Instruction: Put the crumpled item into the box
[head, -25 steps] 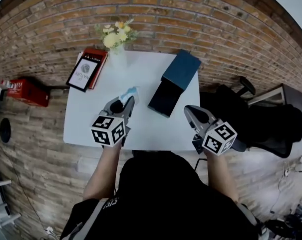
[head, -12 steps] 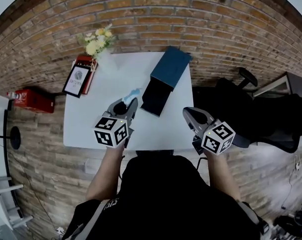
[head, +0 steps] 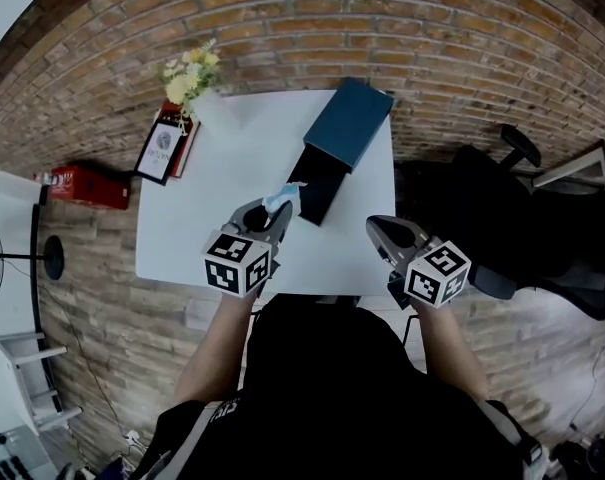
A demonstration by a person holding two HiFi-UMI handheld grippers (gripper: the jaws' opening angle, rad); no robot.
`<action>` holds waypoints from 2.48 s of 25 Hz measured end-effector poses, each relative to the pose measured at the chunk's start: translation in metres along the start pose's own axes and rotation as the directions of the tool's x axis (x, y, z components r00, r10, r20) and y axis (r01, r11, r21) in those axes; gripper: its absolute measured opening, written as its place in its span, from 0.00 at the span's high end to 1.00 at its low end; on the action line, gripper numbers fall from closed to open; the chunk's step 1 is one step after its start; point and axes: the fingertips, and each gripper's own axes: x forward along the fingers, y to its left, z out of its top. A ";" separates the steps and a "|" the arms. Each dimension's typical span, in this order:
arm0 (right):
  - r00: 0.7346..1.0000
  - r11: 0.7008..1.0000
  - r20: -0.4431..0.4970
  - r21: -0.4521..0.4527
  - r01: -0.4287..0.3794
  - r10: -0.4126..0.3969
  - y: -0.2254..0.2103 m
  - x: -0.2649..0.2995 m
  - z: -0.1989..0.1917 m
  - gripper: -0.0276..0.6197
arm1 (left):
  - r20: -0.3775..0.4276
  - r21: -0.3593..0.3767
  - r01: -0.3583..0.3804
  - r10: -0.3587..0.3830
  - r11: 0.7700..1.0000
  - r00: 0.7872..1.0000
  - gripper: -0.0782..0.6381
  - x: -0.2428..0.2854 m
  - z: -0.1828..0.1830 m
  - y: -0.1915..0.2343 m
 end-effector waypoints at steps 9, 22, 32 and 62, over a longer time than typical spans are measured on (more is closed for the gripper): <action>0.999 0.999 -0.034 -0.001 0.041 -0.041 -0.012 0.035 0.007 0.96 | -0.139 0.022 0.061 -0.058 0.998 0.989 0.79 0.043 -0.034 0.031; 0.995 0.994 -0.023 0.049 0.094 -0.093 -0.036 0.045 0.009 0.96 | -0.330 -0.010 0.191 -0.184 0.981 0.926 0.79 0.105 -0.077 0.031; 0.994 0.993 -0.039 0.060 0.103 -0.101 -0.031 0.045 0.001 0.96 | -0.384 -0.068 0.229 -0.237 0.971 0.892 0.79 0.130 -0.107 0.022; 0.986 0.981 -0.006 0.098 0.167 -0.167 -0.016 0.002 -0.015 0.96 | -0.444 0.273 0.159 -0.022 0.949 0.896 0.53 0.135 -0.108 0.041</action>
